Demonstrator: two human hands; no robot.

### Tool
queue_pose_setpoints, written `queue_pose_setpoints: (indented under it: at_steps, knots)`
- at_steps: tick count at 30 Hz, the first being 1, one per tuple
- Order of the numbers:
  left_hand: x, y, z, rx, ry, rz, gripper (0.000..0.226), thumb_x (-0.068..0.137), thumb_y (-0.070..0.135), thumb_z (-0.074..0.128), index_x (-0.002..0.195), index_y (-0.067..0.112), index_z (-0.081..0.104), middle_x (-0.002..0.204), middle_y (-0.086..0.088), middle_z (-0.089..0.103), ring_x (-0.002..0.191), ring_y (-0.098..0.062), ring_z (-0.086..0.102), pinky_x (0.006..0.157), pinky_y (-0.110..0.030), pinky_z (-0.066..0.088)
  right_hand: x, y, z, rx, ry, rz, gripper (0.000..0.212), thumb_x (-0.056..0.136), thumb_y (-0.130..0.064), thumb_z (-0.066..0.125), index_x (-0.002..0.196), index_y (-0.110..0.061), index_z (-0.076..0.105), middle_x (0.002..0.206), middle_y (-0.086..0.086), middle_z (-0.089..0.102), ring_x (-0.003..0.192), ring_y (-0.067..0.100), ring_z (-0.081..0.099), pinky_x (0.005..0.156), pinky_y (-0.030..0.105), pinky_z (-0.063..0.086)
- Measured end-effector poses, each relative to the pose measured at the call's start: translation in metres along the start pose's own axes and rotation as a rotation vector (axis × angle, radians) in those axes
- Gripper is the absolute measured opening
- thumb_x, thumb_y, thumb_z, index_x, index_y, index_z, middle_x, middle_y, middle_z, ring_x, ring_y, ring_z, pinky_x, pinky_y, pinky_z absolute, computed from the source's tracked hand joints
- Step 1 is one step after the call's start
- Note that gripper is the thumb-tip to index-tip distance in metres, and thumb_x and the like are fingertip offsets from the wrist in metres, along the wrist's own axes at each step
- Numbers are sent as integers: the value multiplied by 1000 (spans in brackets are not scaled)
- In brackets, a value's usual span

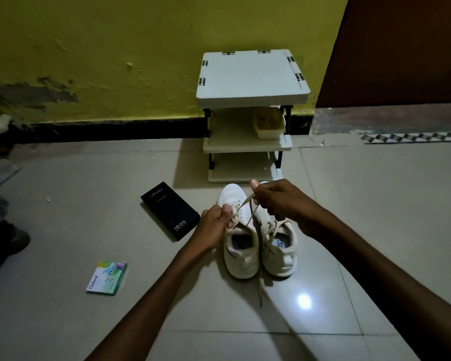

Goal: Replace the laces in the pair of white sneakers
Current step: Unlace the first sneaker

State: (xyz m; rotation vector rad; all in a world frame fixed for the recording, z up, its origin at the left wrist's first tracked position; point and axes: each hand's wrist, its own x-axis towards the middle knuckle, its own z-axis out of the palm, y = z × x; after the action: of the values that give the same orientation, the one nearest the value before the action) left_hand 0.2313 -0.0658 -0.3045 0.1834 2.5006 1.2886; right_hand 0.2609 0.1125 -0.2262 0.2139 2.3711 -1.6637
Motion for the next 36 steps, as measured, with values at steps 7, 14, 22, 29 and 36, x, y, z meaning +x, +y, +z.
queue_pose_setpoints:
  at_steps: [7,14,22,29,36]
  knots:
    - [-17,36,-48,-548,148,-40,63,97,59,33,53,19,52,51,-1,50,54,-16,49,74,-33,43,-28,-12,-4,98,-43,-60,51,94,-54,48,67,-13,60,54,-5,41,46,7,30,45,20,24]
    - [-33,47,-72,-181,16,-117,59,96,57,45,54,15,48,45,1,40,41,-13,36,44,-19,32,-50,6,4,-177,-247,-10,47,91,-50,58,59,-18,69,46,-10,48,45,2,40,48,11,32]
    - [-37,2,-36,961,-100,-122,37,96,48,48,104,18,69,113,-6,66,104,-25,62,76,-31,43,-61,50,17,-1023,-591,36,22,86,-37,67,101,-24,74,101,-1,70,94,16,64,80,32,54]
    - [-15,-11,17,450,-216,70,84,73,59,71,145,38,32,154,-1,22,137,-31,34,109,-44,37,-39,81,10,-1200,70,-59,75,82,-40,66,147,-32,28,152,4,26,133,32,30,96,41,41]
    - [-11,-23,34,511,-259,69,91,75,46,75,148,42,20,160,12,-2,145,-23,7,110,-44,33,-18,116,9,-1056,-96,23,117,77,-36,77,151,-35,-14,161,4,-12,131,36,37,91,44,50]
